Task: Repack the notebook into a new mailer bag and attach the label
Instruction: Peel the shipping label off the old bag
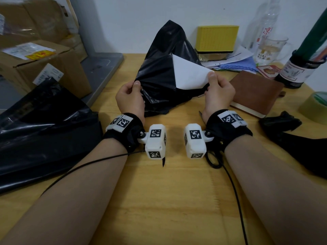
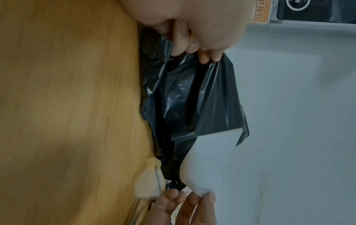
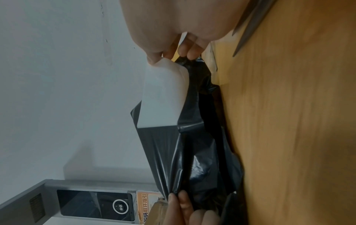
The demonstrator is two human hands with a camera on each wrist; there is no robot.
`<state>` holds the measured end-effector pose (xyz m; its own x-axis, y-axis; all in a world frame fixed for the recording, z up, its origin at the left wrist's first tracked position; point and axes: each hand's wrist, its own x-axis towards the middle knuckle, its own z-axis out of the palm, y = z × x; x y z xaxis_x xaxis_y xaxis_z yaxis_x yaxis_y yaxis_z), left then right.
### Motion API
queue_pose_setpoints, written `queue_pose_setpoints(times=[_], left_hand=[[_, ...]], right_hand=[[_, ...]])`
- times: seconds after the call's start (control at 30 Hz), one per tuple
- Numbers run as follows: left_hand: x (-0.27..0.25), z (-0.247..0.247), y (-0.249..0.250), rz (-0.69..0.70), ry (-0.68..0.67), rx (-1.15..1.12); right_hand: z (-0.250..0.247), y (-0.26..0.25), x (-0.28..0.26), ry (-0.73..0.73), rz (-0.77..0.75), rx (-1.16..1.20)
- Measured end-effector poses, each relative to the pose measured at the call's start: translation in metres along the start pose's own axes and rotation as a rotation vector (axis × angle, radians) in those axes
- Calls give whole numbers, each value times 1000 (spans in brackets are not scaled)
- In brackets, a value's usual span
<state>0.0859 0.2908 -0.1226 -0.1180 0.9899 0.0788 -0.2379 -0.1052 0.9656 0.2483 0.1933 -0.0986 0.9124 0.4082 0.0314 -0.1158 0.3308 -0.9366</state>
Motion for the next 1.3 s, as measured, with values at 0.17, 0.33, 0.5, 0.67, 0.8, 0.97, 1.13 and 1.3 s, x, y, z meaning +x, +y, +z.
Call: queue_pose_setpoints(times=[0.17, 0.33, 0.5, 0.67, 0.8, 0.97, 1.13, 1.3], left_hand=[[2, -1, 0, -14, 23, 0], [3, -1, -1, -18, 33, -1], [4, -1, -1, -24, 41, -11], [4, -2, -1, -22, 48, -11], [4, -2, 0, -26, 55, -4], [2, -2, 1, -28, 69, 12], [2, -2, 3, -40, 65, 5], [1, -3, 4, -48, 62, 4]], right_hand=[[-2, 0, 1, 5, -6, -3], [-2, 1, 3, 25, -25, 0], [-2, 2, 4, 50, -40, 3], [-1, 3, 5, 71, -31, 23], [-1, 3, 6, 79, -24, 53], [-2, 3, 6, 93, -11, 71], [-2, 2, 6, 103, -12, 83], [-3, 0, 5, 126, -17, 76]])
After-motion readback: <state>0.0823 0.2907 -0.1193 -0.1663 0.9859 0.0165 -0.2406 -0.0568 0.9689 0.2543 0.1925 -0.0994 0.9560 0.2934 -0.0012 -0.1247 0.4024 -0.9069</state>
